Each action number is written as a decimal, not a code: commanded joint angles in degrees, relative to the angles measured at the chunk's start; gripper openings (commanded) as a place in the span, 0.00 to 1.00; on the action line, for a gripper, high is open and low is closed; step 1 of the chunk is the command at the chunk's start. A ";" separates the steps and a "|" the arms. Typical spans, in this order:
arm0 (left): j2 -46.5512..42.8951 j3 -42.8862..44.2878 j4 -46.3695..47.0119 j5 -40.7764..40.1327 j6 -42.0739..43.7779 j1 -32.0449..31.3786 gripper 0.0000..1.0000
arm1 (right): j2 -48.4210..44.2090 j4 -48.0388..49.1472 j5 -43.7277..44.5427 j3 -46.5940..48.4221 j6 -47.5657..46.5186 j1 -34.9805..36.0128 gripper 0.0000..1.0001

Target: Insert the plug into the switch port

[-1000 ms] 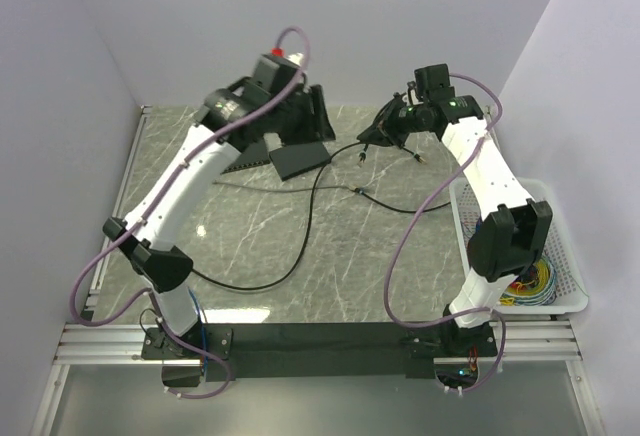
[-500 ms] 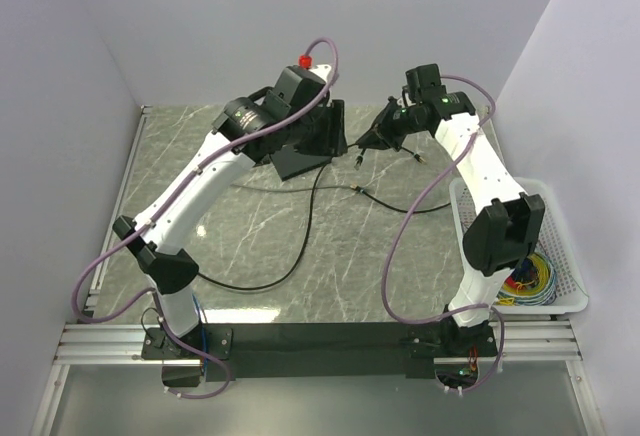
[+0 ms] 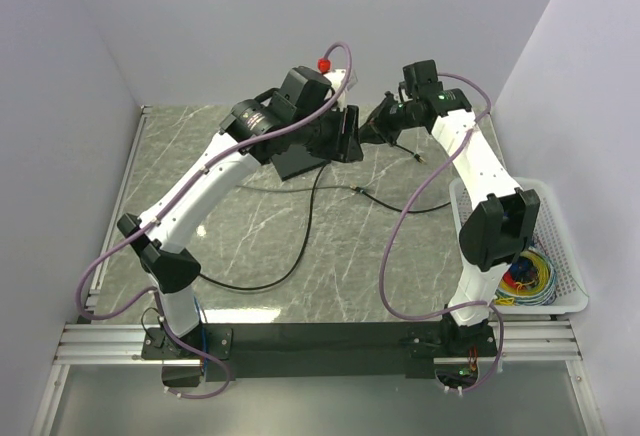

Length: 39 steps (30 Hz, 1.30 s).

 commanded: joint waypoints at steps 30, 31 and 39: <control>0.65 -1.83 1.68 4.80 -1.52 2.40 0.17 | -9.25 25.97 -13.90 -12.50 14.14 1.67 0.00; 0.73 -1.83 1.68 4.71 -1.61 2.40 0.17 | -9.43 26.41 -13.99 -13.02 14.23 1.76 0.00; 0.47 -1.83 1.16 4.18 -2.49 2.49 0.41 | -10.40 27.03 -14.61 -13.38 14.41 1.76 0.00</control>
